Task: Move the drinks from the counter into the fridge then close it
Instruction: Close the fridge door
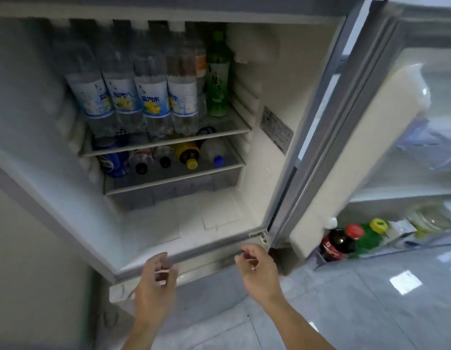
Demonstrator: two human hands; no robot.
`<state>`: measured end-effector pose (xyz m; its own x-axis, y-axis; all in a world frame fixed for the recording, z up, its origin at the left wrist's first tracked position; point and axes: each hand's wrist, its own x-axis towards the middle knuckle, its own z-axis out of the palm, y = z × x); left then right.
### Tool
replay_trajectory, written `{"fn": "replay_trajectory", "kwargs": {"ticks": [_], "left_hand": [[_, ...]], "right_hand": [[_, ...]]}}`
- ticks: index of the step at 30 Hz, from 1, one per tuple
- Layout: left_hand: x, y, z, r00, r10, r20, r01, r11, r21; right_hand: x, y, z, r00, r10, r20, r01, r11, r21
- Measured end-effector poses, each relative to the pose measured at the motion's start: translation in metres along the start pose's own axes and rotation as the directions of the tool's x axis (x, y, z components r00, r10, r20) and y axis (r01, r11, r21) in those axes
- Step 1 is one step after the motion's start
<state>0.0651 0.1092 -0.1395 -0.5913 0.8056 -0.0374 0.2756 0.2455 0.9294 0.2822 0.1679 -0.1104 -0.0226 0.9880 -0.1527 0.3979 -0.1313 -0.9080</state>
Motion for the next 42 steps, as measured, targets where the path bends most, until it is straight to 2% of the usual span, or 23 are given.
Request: {"fn": "replay_trajectory", "kwargs": {"ticks": [4, 10, 18, 22, 27, 31, 36, 42], "left_hand": [[-0.065, -0.046, 0.015, 0.947, -0.24, 0.215, 0.187, 0.953, 0.239], [-0.187, -0.084, 0.044, 0.855, -0.462, 0.238, 0.345, 0.847, 0.405], [-0.311, -0.069, 0.101, 0.787, -0.513, 0.342, 0.386, 0.842, 0.376], [-0.324, -0.041, 0.141, 0.786, -0.472, 0.398, 0.339, 0.869, 0.361], [-0.304, 0.002, 0.2, 0.803, -0.359, 0.475, 0.234, 0.924, 0.303], [-0.283, 0.038, 0.256, 0.843, -0.238, 0.483, 0.142, 0.963, 0.229], [-0.266, 0.103, 0.317, 0.881, -0.09, 0.464, 0.055, 0.994, 0.09], [-0.258, 0.166, 0.362, 0.885, 0.203, 0.419, -0.245, 0.968, 0.05]], "right_hand": [[-0.058, 0.076, -0.044, 0.986, 0.165, -0.015, -0.165, 0.986, -0.035], [-0.156, 0.188, -0.129, 0.913, 0.39, -0.122, -0.396, 0.918, -0.032], [-0.258, 0.283, -0.244, 0.781, 0.579, -0.235, -0.568, 0.814, 0.121], [-0.264, 0.302, -0.28, 0.743, 0.618, -0.255, -0.589, 0.786, 0.189], [-0.236, 0.304, -0.316, 0.744, 0.614, -0.263, -0.559, 0.788, 0.257], [-0.199, 0.292, -0.35, 0.739, 0.615, -0.273, -0.533, 0.783, 0.322], [-0.136, 0.256, -0.4, 0.775, 0.565, -0.284, -0.473, 0.816, 0.333], [-0.048, 0.215, -0.445, 0.854, 0.433, -0.289, -0.315, 0.871, 0.376]]}}
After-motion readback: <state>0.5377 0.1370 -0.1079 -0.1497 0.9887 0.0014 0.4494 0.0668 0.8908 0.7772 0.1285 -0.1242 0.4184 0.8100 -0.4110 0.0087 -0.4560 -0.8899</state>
